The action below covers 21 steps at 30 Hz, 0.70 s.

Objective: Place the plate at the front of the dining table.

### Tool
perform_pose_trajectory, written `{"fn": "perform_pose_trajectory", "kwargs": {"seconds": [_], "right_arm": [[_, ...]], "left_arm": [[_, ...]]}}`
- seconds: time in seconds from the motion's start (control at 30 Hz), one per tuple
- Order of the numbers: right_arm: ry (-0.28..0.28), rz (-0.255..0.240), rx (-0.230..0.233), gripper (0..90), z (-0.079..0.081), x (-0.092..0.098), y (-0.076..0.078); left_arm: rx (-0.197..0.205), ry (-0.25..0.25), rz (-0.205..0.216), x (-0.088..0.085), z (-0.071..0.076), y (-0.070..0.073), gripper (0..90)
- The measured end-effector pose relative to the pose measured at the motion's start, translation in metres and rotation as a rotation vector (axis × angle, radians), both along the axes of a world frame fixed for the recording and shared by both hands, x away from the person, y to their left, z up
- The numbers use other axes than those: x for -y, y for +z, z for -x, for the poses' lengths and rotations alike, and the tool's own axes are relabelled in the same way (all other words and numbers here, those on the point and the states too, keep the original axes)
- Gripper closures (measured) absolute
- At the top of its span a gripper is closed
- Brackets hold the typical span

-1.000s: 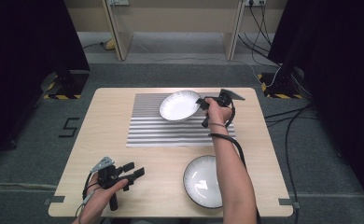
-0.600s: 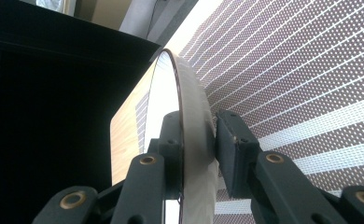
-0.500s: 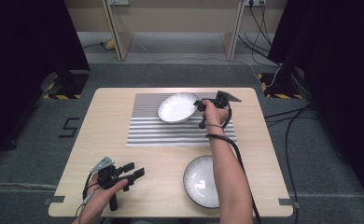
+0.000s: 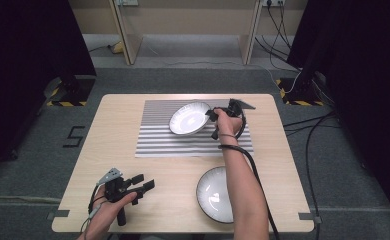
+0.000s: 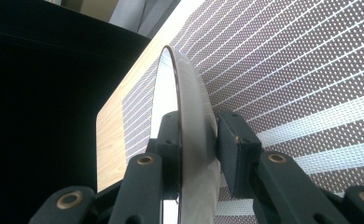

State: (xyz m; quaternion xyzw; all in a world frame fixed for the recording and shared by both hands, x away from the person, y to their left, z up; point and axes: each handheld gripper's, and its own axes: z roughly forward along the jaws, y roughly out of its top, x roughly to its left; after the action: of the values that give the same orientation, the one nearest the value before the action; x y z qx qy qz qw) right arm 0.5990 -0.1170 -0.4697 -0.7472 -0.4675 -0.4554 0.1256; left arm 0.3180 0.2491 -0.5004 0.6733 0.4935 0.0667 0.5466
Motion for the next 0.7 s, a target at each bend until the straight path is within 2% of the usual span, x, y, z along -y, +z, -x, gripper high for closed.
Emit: {"fn": "perform_pose_trajectory", "kwargs": {"seconds": [0.7], "right_arm": [[-0.040, 0.035, -0.011, 71.8, 0.0017, 0.0052, -0.0091]], "left_arm": [[0.002, -0.008, -0.001, 0.0017, 0.0008, 0.0000, 34.4]]}}
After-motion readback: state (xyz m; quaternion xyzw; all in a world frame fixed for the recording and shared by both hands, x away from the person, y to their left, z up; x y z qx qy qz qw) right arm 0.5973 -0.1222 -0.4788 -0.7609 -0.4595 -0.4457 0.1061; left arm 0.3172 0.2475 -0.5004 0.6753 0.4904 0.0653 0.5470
